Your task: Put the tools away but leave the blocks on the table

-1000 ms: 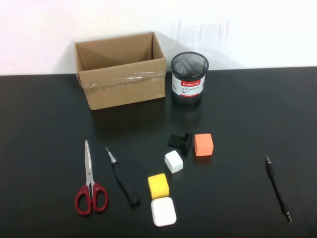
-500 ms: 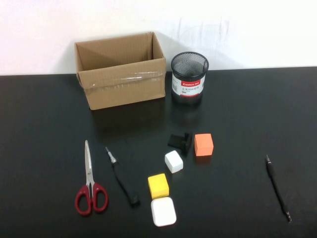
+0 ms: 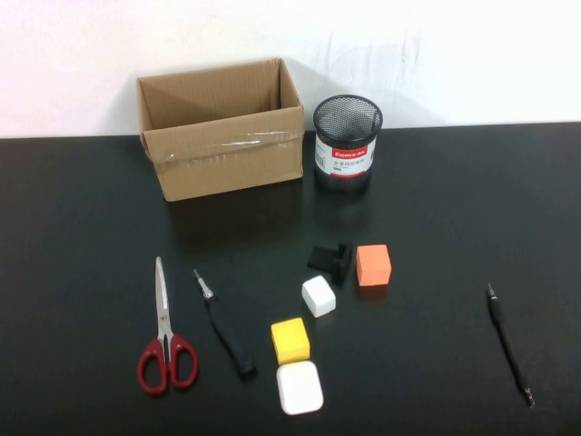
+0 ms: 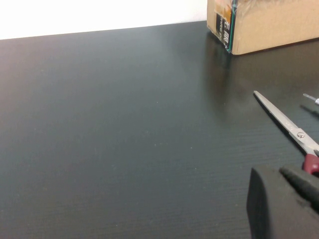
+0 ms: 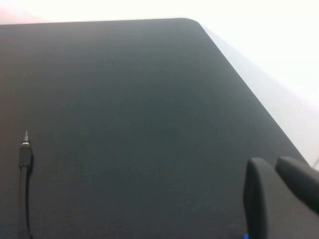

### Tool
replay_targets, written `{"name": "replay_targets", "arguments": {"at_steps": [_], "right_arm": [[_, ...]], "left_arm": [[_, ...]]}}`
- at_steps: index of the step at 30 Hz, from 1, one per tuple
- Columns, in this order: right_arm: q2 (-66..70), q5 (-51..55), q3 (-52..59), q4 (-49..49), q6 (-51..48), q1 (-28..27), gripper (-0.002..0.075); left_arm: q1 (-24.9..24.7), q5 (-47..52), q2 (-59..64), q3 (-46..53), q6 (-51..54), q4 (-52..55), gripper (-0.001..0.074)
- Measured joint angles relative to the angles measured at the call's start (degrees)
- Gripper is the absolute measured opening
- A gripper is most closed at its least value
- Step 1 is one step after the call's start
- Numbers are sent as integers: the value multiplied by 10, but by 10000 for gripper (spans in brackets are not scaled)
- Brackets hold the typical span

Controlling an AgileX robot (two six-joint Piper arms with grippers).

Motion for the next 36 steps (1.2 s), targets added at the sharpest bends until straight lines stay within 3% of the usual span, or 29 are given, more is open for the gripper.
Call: {"name": "replay_targets", "arguments": {"at_steps": [23,29,36], "right_arm": [[0,-16,1,0,1,0,-8],[0,-158,2,-2,1,0,-8],[0,-429,2,-12,1,0,-8]], "left_arm": [[0,0,0,0,0,0,0],[0,0,0,0,0,0,0],[0,0,0,0,0,0,0]]}}
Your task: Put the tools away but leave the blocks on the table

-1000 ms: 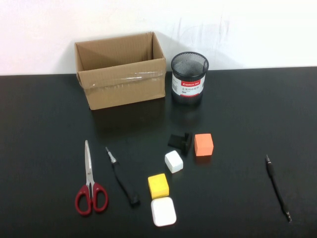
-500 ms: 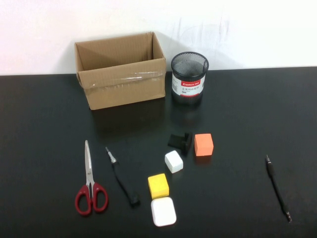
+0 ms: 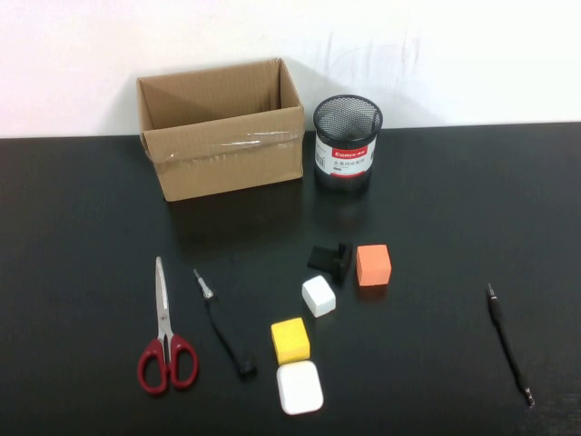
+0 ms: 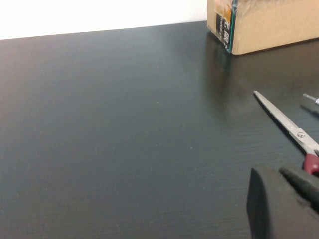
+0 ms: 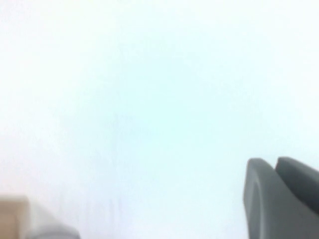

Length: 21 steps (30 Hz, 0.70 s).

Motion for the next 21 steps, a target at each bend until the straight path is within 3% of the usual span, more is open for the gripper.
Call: {"name": "replay_targets", "arguments": {"at_steps": [8,13,18,21], "right_arm": [[0,-120,0,23,12,0,-8],[-1,-252,-5,69,27,0,-8],[-1,-204,-105,105,40,0,-8],[6,-82,-206,113,77,0,-8]], "left_arm": [[0,0,0,0,0,0,0],[0,0,0,0,0,0,0],[0,0,0,0,0,0,0],[0,0,0,0,0,0,0]]}}
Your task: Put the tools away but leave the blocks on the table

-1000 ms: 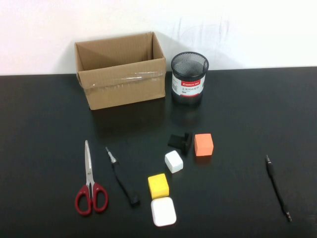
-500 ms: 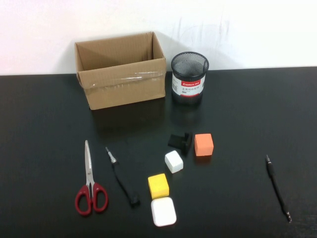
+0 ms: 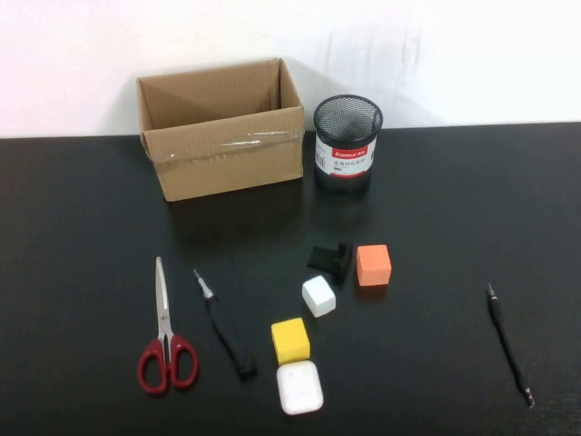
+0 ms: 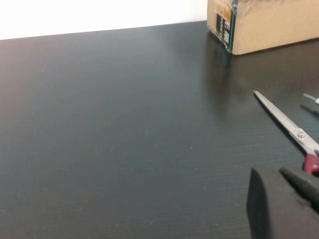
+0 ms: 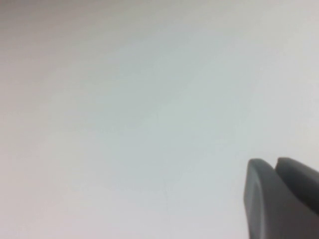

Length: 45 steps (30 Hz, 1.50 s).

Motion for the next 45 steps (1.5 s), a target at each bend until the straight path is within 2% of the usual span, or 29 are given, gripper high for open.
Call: {"name": "replay_targets", "arguments": {"at_steps": [6,8,11,14,20,30,35,39,45], "right_arm": [[115,318,-210,2,48,0,-8],[171,420,-255,2,37,-1,-8],[240,516,-282,3,-24,-1,-8],[287,556,-284,10,-81,-1,-8],[346,609,-284,112,-115,8,-8],[485,770,-284,221,-289,71,-8],[566,810,-284,260,-370,100,-1],[621,801,-285,271,-402,125,72],[719,782,-306,267,-410,144,250]], "left_arm": [[0,0,0,0,0,0,0],[0,0,0,0,0,0,0],[0,0,0,0,0,0,0],[0,0,0,0,0,0,0],[0,0,0,0,0,0,0],[0,0,0,0,0,0,0],[0,0,0,0,0,0,0],[0,0,0,0,0,0,0],[0,0,0,0,0,0,0]]}}
